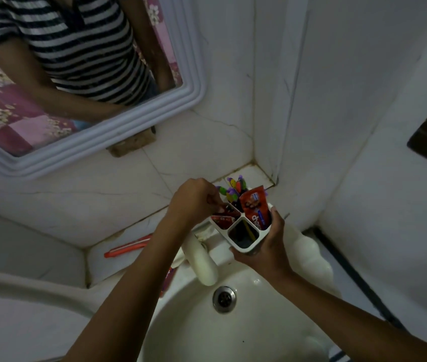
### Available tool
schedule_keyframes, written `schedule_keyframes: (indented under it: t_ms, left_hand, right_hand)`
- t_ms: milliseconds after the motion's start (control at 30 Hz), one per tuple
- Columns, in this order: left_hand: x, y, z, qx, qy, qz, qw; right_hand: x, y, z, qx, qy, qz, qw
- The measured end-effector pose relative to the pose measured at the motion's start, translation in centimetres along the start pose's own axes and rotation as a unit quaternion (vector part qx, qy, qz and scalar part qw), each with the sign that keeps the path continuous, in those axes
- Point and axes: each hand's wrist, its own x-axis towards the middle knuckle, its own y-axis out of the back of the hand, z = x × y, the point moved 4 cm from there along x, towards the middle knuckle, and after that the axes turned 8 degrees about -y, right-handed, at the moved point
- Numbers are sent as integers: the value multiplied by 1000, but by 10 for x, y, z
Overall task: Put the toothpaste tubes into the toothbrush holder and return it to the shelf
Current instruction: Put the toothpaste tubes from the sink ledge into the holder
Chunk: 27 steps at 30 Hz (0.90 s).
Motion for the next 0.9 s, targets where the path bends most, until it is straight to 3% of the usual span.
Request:
schedule_keyframes:
  t_ms: [133, 200, 267, 300, 433, 567, 733, 800, 900]
  left_hand:
    - [-5, -9, -15, -22, 2, -43, 999]
    - [-15, 0, -35, -88, 19, 8, 996]
    - [-34, 5, -72, -79, 75, 65, 992]
    - [-46, 3, -96, -41, 118, 56, 991]
    - [-97, -28, -173, 92, 254, -104, 957]
    - [-111, -49, -192, 217, 202, -132, 946]
    - [-105, -48, -190, 230, 175, -122, 950]
    - [-98, -29, -177, 151, 197, -54, 967]
    - [-89, 12, -134, -82, 186, 140, 969]
  right_hand:
    - [1, 2, 1, -4, 0, -6, 1000]
    - [2, 1, 6, -9, -6, -14, 1000]
    - [3, 0, 9, -16, -10, -20, 1000]
    - [3, 0, 11, -19, -11, -22, 1000]
    - [3, -3, 14, -18, -9, -23, 1000]
    - [3, -3, 6, 10, 12, -6, 1000]
    - [2, -3, 3, 42, 5, -17, 999]
    - [2, -3, 6, 49, -9, -14, 999]
    - [0, -4, 10, 48, -23, -15, 998]
